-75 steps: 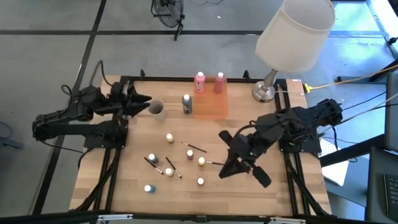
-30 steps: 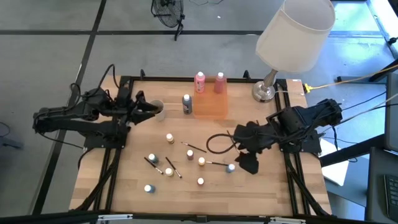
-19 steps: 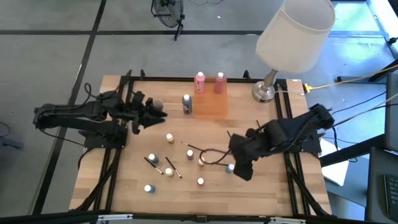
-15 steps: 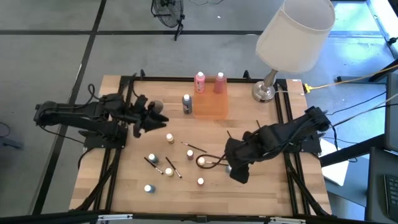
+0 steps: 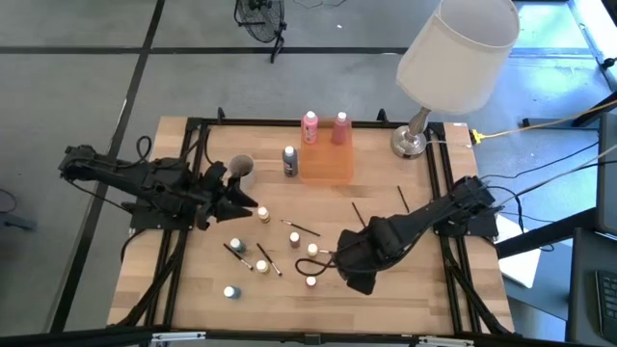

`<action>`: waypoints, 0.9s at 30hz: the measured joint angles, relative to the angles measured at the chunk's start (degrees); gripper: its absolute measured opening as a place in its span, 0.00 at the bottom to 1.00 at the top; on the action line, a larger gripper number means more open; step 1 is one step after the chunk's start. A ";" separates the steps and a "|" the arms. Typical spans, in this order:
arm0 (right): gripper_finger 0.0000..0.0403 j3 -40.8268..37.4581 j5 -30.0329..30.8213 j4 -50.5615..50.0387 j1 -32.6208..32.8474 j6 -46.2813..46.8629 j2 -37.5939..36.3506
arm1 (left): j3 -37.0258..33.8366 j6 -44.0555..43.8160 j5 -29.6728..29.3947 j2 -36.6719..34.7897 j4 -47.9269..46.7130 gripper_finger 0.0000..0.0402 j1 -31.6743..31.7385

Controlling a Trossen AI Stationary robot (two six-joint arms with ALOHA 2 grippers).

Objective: Pick & Place Paint Supplies
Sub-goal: Put the right small blue paint bottle into the orange bin

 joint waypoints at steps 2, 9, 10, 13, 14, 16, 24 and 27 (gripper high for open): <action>0.59 0.00 -0.60 0.01 -0.78 1.29 0.54 | 0.00 -0.10 0.01 -0.08 0.47 0.41 -1.48; 0.58 -1.75 -1.37 -0.01 -3.58 14.44 0.89 | 0.00 -1.71 -2.97 -0.37 0.59 0.41 -5.85; 0.58 -2.22 -1.41 -0.18 -3.70 16.40 0.89 | 0.00 -1.89 -3.19 -0.37 0.60 0.41 -6.30; 0.58 -4.46 -3.58 0.92 -3.93 19.93 0.87 | 0.00 -1.95 -3.52 -0.37 0.94 0.41 -7.55; 0.58 -5.47 -4.59 2.17 -3.95 20.95 0.87 | 0.00 -1.93 -3.62 -0.37 0.96 0.41 -7.98; 0.58 -7.17 -6.17 4.97 -3.93 22.16 0.93 | 0.00 -1.95 -3.69 -0.37 0.96 0.41 -8.95; 0.58 -10.25 -3.52 9.38 -4.22 25.58 0.89 | 0.00 0.81 -3.66 -0.37 0.97 0.41 -11.80; 0.58 -10.27 -3.51 9.34 -4.41 25.96 0.89 | 0.00 1.07 -3.66 -0.37 0.99 0.41 -12.03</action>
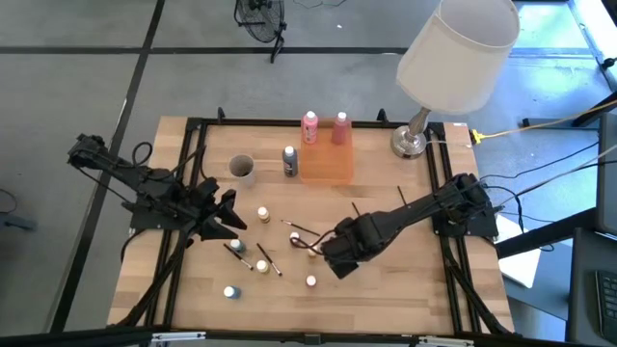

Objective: Pick & Place Paint Supplies
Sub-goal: Put the right small blue paint bottle into the orange bin

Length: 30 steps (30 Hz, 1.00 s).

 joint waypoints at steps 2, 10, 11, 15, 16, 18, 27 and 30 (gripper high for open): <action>0.58 0.00 0.20 0.06 -0.02 0.42 0.00 | 0.00 0.02 0.00 0.00 0.00 0.41 0.00; 0.58 0.00 -0.17 0.16 0.55 0.10 0.00 | 0.00 -0.15 1.47 0.00 0.00 0.41 0.00; 0.58 0.00 -0.45 0.15 0.55 0.05 0.00 | 0.00 -0.41 1.92 0.00 0.00 0.41 0.00; 0.58 0.00 -0.53 -0.03 0.50 -0.50 0.00 | 0.00 -0.91 3.18 0.00 0.00 0.41 -0.43; 0.58 0.00 -0.64 -0.03 0.48 -0.54 0.00 | 0.00 -0.89 3.17 0.00 0.00 0.41 -0.69; 0.58 -0.66 -0.98 0.88 0.48 -0.88 -0.04 | 0.00 -0.59 3.15 0.00 -0.02 0.41 -1.28; 0.58 -6.81 -3.47 4.59 0.48 -0.91 -0.04 | 0.00 0.22 3.13 0.00 -0.02 0.41 -3.10; 0.58 -7.02 -3.36 5.65 0.48 -1.73 -0.04 | 0.00 1.68 3.08 0.00 -0.02 0.41 -3.25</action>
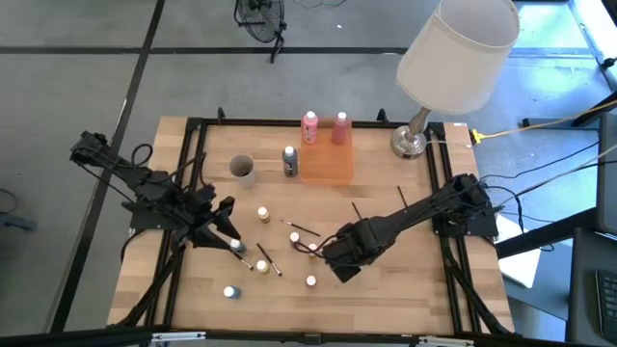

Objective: Pick & Place Paint Supplies
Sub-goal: Put the right small blue paint bottle into the orange bin

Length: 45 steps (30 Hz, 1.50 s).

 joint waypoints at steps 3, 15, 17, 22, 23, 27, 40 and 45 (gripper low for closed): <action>0.58 0.00 1.02 1.45 -0.05 -1.02 0.00 | 0.00 0.90 -0.09 0.00 -0.01 0.41 -0.01; 0.58 0.00 1.62 1.42 -1.07 -3.07 0.00 | 0.00 0.90 -0.24 -0.01 -0.03 0.41 -0.01; 0.58 0.00 1.62 1.40 -1.07 -3.07 0.00 | 0.00 0.90 -0.24 0.00 -0.04 0.41 -0.02; 0.57 0.00 1.26 1.41 -1.07 -3.28 0.00 | 0.00 0.44 -0.26 0.00 -0.03 0.41 -0.01; 0.57 0.00 1.16 1.42 -1.07 -3.29 0.00 | 0.00 0.42 -0.26 -0.01 -0.03 0.41 -0.01; 0.52 0.00 1.14 1.39 -1.07 -3.29 0.00 | 0.00 0.35 -0.26 0.00 -0.04 0.41 -0.01; 0.42 -4.01 -0.68 4.21 -1.05 -3.04 -0.02 | 0.00 0.31 -0.28 -0.01 -0.04 0.41 -0.01; 0.40 -4.89 -0.79 6.32 -0.96 -3.03 -0.24 | 0.00 0.33 -0.28 0.00 -0.04 0.41 -0.01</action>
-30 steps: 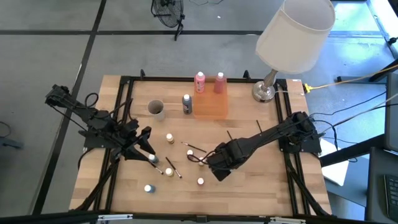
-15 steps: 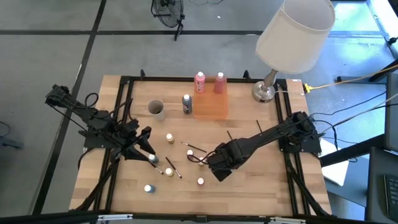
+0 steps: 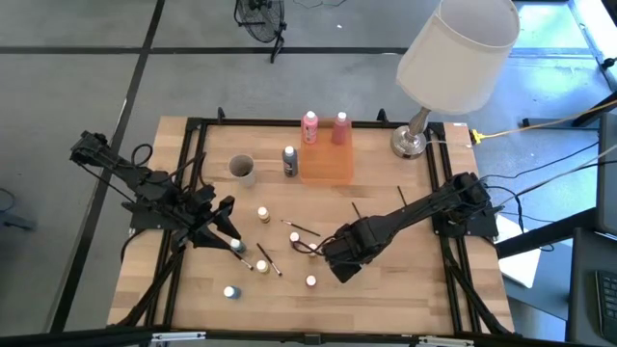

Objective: Pick & Place Paint Supplies
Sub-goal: Put the right small blue paint bottle into the orange bin

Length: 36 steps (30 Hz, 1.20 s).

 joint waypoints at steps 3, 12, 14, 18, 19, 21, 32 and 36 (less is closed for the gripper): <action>0.37 0.01 0.25 1.26 0.00 -0.04 0.00 | 0.00 0.04 0.00 0.00 0.00 0.41 0.00; 0.30 0.02 0.20 0.89 -0.02 -0.33 0.00 | 0.00 0.09 0.00 -0.02 0.00 0.41 0.00; 0.30 0.02 0.18 0.85 -0.02 -1.25 0.00 | 0.00 0.09 0.00 0.00 0.00 0.41 0.00; 0.30 -0.03 0.18 0.76 -0.02 -1.75 -0.14 | -0.02 0.09 0.00 -0.02 0.00 0.41 -0.02; 0.30 -0.07 0.06 0.78 -0.02 -1.75 -0.31 | -0.02 0.09 0.00 0.00 0.01 0.41 0.00; 0.30 -0.18 0.01 0.76 0.00 -1.43 -0.75 | -0.02 0.10 0.00 0.00 0.00 0.41 -0.01; 0.30 12.97 0.87 -8.46 0.00 -1.29 -2.25 | -0.01 1.61 0.00 0.00 -0.05 0.41 -0.02; 0.30 20.09 3.43 -9.87 0.00 -1.32 -2.26 | -0.02 1.62 0.02 0.00 -0.11 0.41 -0.02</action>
